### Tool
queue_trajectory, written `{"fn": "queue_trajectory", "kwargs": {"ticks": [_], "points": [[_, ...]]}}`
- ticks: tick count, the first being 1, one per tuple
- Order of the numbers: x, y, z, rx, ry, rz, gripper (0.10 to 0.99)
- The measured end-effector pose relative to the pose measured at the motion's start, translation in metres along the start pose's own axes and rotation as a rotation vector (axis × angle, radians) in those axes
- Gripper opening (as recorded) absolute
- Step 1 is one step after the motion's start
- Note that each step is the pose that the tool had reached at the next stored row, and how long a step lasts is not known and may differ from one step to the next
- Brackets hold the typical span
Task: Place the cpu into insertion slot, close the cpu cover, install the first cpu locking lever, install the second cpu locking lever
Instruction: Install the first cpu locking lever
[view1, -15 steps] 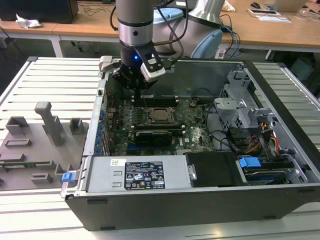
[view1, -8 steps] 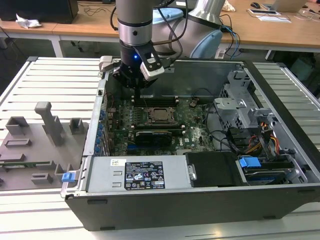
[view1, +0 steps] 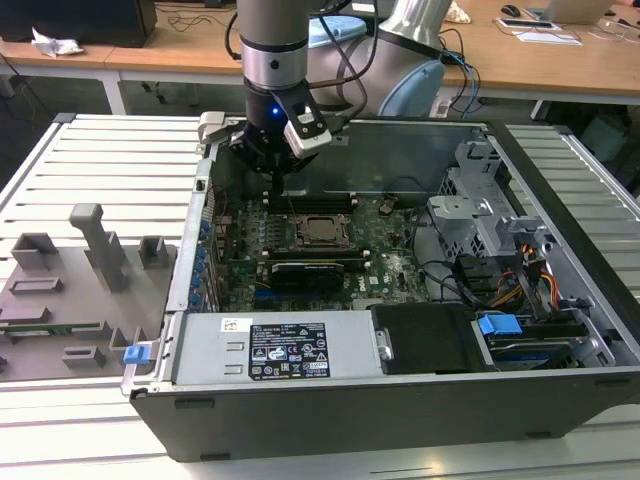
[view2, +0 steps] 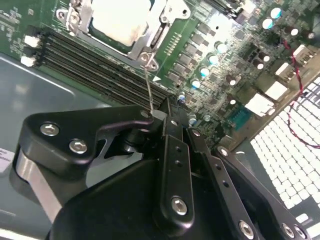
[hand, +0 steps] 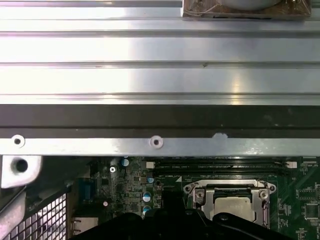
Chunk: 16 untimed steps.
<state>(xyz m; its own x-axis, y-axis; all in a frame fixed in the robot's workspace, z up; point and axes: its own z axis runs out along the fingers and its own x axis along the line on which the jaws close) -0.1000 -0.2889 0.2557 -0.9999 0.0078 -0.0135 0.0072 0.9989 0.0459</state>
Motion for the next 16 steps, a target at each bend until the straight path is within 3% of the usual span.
{"fn": "queue_trajectory", "kwargs": {"ticks": [16], "points": [[-0.0207, 0.0002, 0.0041, 0.007, 0.0000, 0.000, 0.106]]}}
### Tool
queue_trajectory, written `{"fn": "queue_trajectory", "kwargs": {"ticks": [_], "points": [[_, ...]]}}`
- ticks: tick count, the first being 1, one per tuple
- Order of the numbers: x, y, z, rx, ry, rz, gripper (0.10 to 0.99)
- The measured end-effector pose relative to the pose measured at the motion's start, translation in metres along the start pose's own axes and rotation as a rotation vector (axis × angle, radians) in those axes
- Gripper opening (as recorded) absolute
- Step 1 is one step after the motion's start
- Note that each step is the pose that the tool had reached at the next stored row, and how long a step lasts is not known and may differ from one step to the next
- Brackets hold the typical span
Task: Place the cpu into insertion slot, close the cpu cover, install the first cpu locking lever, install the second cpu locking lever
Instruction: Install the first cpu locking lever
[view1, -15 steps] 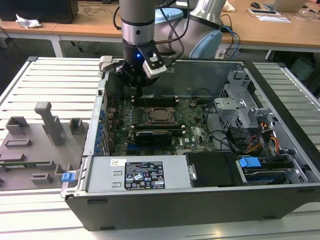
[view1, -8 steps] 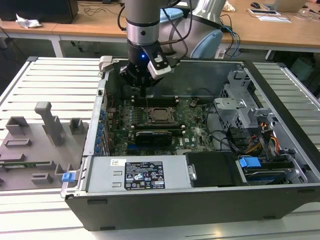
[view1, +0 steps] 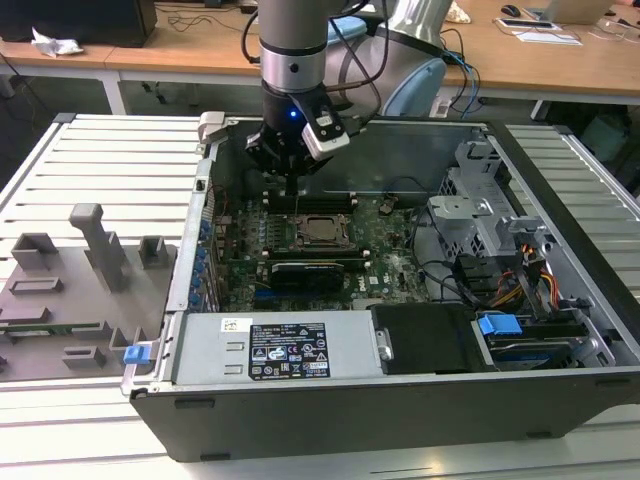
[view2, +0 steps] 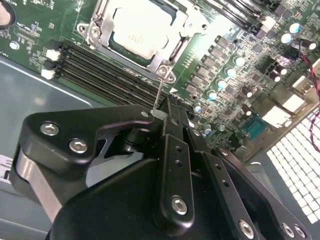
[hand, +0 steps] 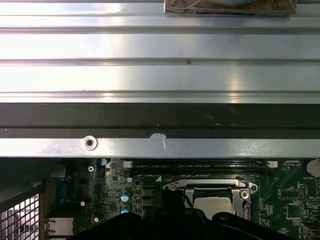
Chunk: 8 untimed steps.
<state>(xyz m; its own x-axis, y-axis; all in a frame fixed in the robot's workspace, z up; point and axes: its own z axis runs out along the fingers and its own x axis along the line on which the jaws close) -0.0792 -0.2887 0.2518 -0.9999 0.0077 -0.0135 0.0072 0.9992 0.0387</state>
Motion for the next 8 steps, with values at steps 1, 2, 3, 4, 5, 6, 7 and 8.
{"fn": "queue_trajectory", "kwargs": {"ticks": [1, 2, 3, 4, 5, 6, 7, 8], "points": [[-0.0010, 0.0000, 0.0002, 0.000, 0.0000, 0.000, 0.106], [-0.0024, 0.0000, 0.0003, 0.000, 0.0001, 0.000, 0.106], [-0.0032, 0.0000, 0.0006, 0.000, -0.0001, 0.000, 0.106], [-0.0043, 0.0000, 0.0008, 0.000, -0.0001, 0.000, 0.106], [-0.0050, 0.0000, 0.0009, 0.000, 0.0000, 0.000, 0.106], [-0.0062, 0.0000, 0.0014, 0.000, -0.0001, 0.000, 0.106], [-0.0073, 0.0000, 0.0017, 0.001, 0.0000, 0.000, 0.106], [-0.0125, 0.0000, 0.0026, 0.001, 0.0000, 0.000, 0.106]]}}
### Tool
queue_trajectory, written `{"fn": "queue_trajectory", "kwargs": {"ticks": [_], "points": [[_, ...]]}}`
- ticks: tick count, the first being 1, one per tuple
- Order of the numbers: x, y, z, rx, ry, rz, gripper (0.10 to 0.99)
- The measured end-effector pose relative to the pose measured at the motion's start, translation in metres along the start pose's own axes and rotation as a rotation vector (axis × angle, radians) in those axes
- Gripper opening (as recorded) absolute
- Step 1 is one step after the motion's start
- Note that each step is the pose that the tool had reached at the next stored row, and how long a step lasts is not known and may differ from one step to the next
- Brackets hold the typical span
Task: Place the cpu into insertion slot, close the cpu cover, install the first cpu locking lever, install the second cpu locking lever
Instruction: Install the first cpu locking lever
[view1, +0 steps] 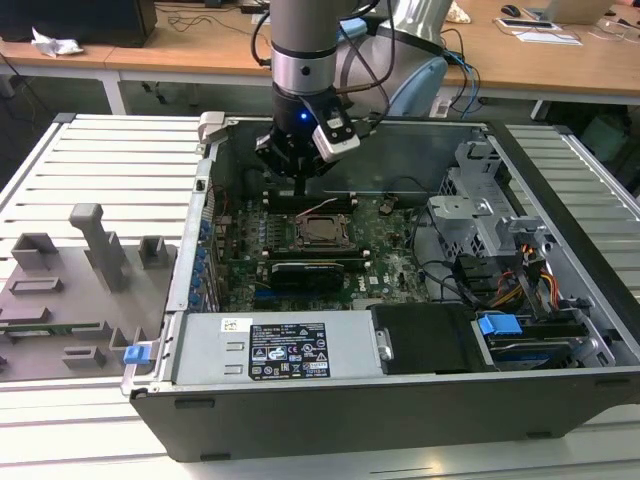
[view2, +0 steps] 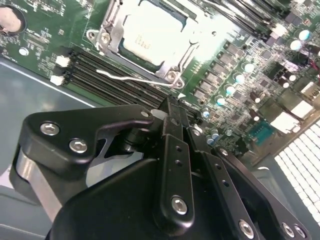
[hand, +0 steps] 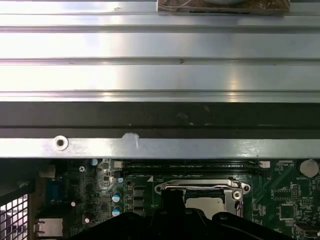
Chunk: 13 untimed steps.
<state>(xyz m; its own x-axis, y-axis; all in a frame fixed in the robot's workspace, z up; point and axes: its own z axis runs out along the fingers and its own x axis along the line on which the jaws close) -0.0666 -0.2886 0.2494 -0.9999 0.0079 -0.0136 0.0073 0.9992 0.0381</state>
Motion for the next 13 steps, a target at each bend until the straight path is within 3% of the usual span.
{"fn": "queue_trajectory", "kwargs": {"ticks": [4, 8, 11, 13], "points": [[-0.0130, 0.0000, 0.0021, 0.000, 0.0000, 0.000, 0.106], [-0.0174, -0.0002, 0.0064, -0.003, -0.0027, -0.026, 0.106], [-0.0208, -0.0001, 0.0069, -0.021, -0.0026, -0.030, 0.106], [-0.0227, -0.0002, 0.0092, -0.023, -0.0023, -0.038, 0.106]]}}
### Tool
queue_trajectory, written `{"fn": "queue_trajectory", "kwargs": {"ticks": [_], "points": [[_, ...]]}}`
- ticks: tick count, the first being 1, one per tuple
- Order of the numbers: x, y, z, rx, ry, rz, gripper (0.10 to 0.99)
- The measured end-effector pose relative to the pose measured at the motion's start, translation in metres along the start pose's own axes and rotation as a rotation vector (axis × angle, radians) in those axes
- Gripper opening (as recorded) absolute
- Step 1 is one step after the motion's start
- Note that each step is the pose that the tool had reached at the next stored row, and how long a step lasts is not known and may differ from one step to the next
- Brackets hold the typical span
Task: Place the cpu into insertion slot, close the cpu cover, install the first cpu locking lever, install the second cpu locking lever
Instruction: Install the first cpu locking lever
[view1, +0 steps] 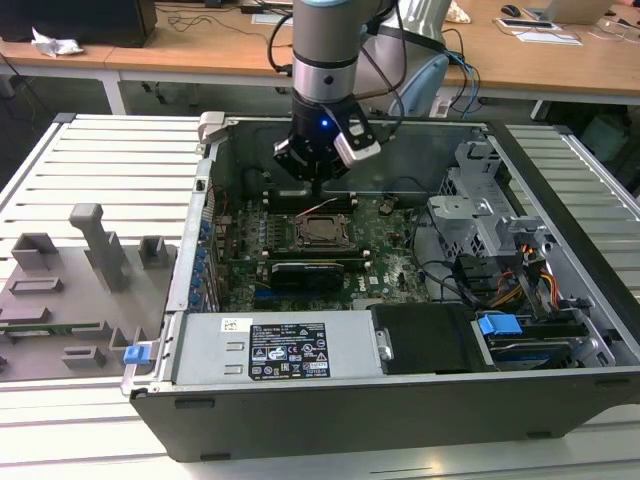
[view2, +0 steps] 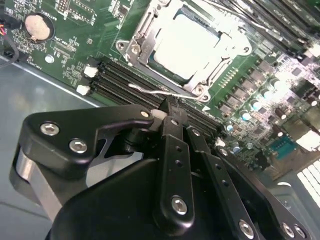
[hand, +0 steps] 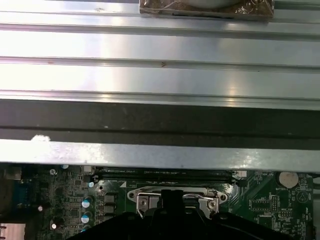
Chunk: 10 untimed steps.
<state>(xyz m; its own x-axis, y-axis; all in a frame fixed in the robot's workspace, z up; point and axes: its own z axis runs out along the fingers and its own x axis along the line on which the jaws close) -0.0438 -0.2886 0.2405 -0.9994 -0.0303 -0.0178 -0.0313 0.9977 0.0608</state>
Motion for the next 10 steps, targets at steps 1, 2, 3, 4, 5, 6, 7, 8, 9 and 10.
{"fn": "queue_trajectory", "kwargs": {"ticks": [1, 2, 3, 4, 5, 6, 7, 8, 9, 10], "points": [[-0.0004, -0.0001, 0.0012, 0.000, 0.0004, -0.007, 0.106], [-0.0008, -0.0002, 0.0023, 0.000, 0.0008, -0.015, 0.106], [-0.0017, -0.0002, 0.0042, 0.000, 0.0015, -0.029, 0.106], [-0.0043, 0.0011, 0.0062, 0.000, 0.0017, -0.029, 0.106], [-0.0074, 0.0024, 0.0078, 0.000, 0.0016, -0.029, 0.106], [-0.0080, 0.0030, 0.0085, 0.000, 0.0016, -0.029, 0.106], [-0.0087, 0.0037, 0.0092, 0.000, 0.0016, -0.029, 0.106], [-0.0097, 0.0045, 0.0101, 0.000, 0.0016, -0.030, 0.106], [-0.0103, 0.0050, 0.0107, 0.000, 0.0016, -0.029, 0.106], [-0.0109, 0.0055, 0.0113, 0.000, 0.0016, -0.029, 0.106]]}}
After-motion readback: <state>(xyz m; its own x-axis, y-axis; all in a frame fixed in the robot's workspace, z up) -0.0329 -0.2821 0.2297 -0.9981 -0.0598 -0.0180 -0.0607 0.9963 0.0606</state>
